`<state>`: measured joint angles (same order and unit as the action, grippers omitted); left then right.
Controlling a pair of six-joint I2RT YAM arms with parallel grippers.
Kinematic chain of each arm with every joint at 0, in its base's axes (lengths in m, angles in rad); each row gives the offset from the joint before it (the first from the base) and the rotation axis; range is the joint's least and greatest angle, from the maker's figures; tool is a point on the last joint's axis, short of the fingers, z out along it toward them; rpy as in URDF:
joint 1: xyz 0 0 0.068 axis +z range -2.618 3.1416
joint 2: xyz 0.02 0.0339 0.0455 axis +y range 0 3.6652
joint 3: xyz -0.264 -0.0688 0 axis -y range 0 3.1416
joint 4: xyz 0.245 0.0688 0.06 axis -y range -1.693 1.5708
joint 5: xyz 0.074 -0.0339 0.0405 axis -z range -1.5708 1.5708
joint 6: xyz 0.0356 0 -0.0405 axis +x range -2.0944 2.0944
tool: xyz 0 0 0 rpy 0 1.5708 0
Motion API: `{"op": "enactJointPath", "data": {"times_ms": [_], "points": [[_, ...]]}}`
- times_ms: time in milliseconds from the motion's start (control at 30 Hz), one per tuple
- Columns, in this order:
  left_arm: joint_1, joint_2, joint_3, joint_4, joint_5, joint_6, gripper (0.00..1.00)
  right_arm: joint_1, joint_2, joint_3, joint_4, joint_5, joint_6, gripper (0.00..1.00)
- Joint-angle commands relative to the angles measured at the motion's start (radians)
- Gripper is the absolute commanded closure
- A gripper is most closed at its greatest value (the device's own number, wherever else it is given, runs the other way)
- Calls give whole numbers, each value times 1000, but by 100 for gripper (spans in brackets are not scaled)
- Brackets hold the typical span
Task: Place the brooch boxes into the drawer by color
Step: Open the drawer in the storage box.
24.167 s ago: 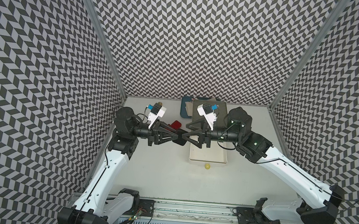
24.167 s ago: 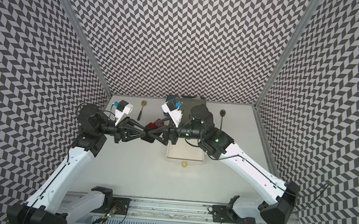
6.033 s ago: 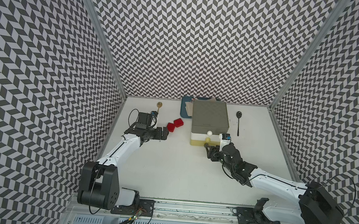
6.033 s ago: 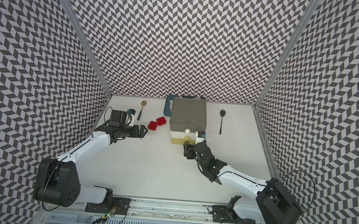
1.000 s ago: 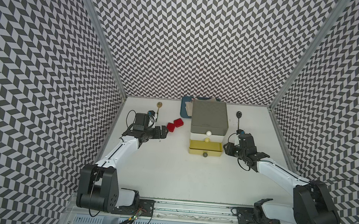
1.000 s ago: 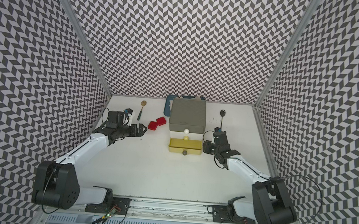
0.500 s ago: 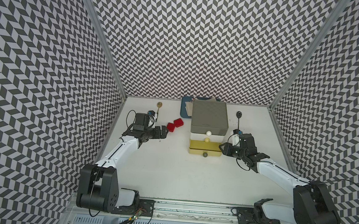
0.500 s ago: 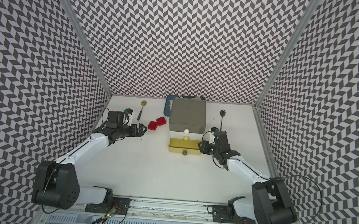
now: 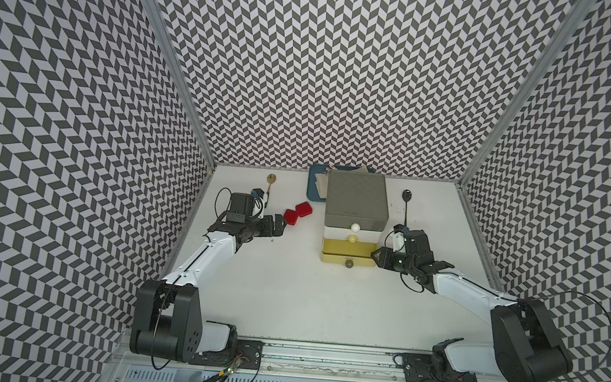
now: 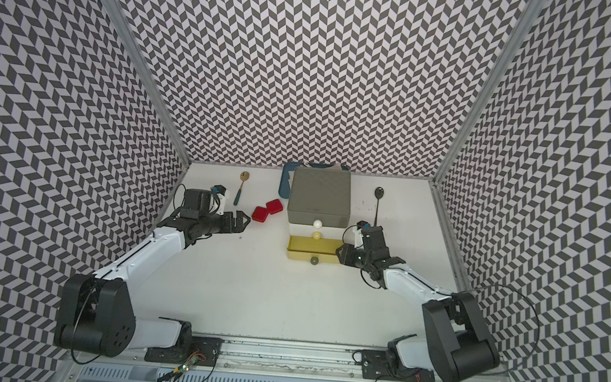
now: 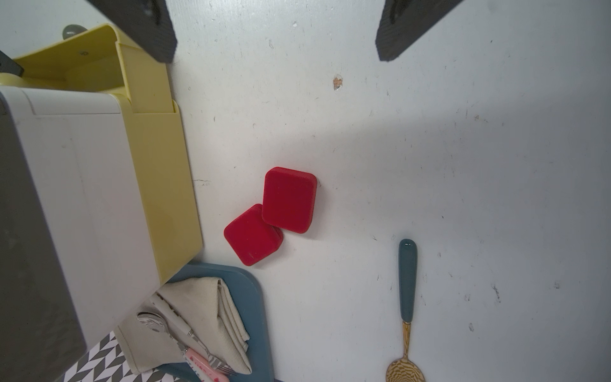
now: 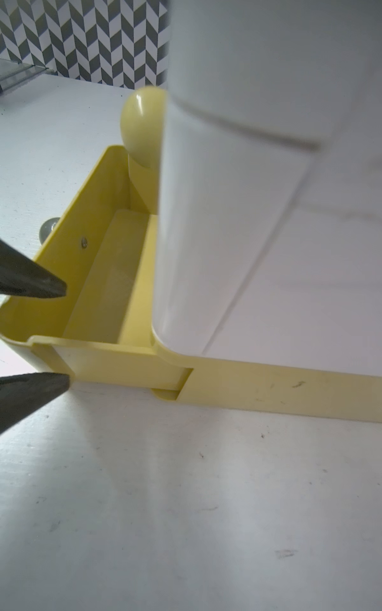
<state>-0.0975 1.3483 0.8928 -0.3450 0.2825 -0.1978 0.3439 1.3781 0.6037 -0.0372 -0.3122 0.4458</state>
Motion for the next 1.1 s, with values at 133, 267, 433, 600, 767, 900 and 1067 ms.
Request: {"op": "enactJointPath", "data": {"times_ms": [133, 267, 433, 600, 767, 900, 1067], "points": [[4, 2, 9, -11, -8, 15, 0, 4, 25, 35, 5, -7, 2, 59], [4, 0, 9, -11, -8, 14, 0, 4, 46, 44, -12, 101, 8, 93], [5, -5, 10, -15, -13, 18, 0, 4, 30, 44, -23, 99, 16, 100], [4, -5, 12, -19, -15, 21, 0, 4, -10, 43, -55, 100, 10, 100], [5, -4, 12, -18, -16, 21, 0, 4, -58, 22, -84, 87, 9, 100], [4, -4, 12, -19, -17, 20, 0, 6, -93, 8, -108, 73, -1, 100], [4, -7, 11, -25, -20, 24, 0, 18, -125, -14, -128, 66, -2, 100]]}}
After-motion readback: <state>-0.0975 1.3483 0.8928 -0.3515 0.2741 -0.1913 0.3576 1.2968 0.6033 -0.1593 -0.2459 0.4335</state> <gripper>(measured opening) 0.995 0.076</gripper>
